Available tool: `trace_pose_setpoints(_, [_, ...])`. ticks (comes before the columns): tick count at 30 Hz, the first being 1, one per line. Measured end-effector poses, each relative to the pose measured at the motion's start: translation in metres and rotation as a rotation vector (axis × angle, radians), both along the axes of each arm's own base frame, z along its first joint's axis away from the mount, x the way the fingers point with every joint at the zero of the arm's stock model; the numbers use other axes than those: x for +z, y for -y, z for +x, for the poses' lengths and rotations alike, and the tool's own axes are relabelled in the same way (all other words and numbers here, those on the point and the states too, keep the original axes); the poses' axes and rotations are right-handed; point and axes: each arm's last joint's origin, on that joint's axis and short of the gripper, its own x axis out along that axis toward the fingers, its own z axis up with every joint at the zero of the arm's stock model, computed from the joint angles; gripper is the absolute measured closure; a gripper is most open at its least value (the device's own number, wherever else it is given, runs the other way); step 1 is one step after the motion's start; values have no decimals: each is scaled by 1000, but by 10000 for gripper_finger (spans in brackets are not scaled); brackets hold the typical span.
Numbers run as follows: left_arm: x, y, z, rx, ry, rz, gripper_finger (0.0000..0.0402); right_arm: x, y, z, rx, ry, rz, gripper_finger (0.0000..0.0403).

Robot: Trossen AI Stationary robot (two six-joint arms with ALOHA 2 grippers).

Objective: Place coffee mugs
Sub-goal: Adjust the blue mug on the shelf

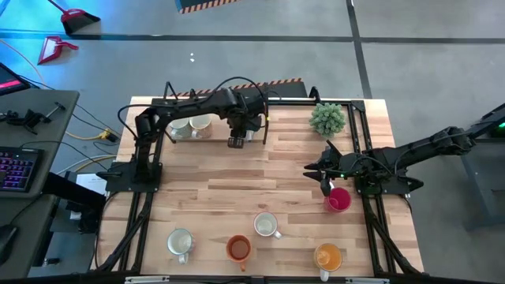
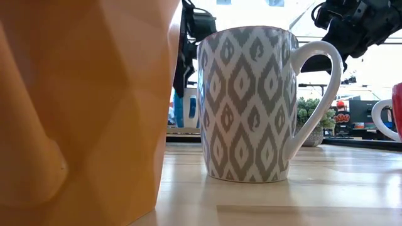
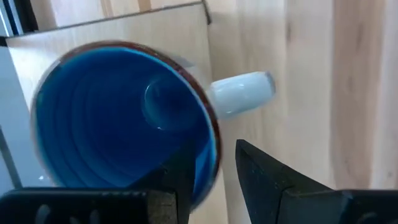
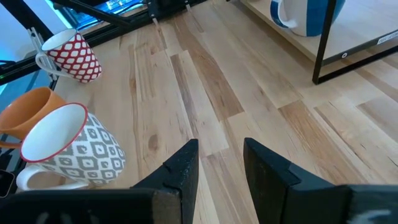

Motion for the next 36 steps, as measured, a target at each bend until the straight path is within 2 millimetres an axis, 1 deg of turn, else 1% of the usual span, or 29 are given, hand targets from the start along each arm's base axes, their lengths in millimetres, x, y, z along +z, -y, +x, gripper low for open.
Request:
trace_pose_setpoints(6, [-8, -4, 7, -1, 22, 21, 298, 0, 0, 0, 0, 0, 0, 295])
trace_pose_setpoints(12, [-13, -7, 7, -21, -2, 18, 298, 0, 0, 0, 0, -1, 0, 295])
trace_pose_setpoints(15, [-12, -8, 7, -22, 2, 19, 301, 0, 0, 0, 0, -1, -1, 295])
trace_pose_setpoints(18, [-12, -7, 7, -30, 2, 11, 322, 0, 0, 0, 0, -1, -1, 295])
trace_pose_setpoints(22, [-12, -7, 7, -28, 2, 7, 383, 0, 0, 0, 0, -1, -1, 295])
trace_pose_setpoints(23, [-13, -8, 6, -25, -6, 8, 390, 0, 0, 0, 0, -1, -1, 295])
trace_pose_setpoints(29, [-13, -10, 4, 31, -22, 26, 396, 0, 0, 0, 0, -1, -1, 295])
trace_pose_setpoints(36, [-14, -9, -9, 25, -134, -24, 397, 0, 0, 0, -10, -2, 18, 295])
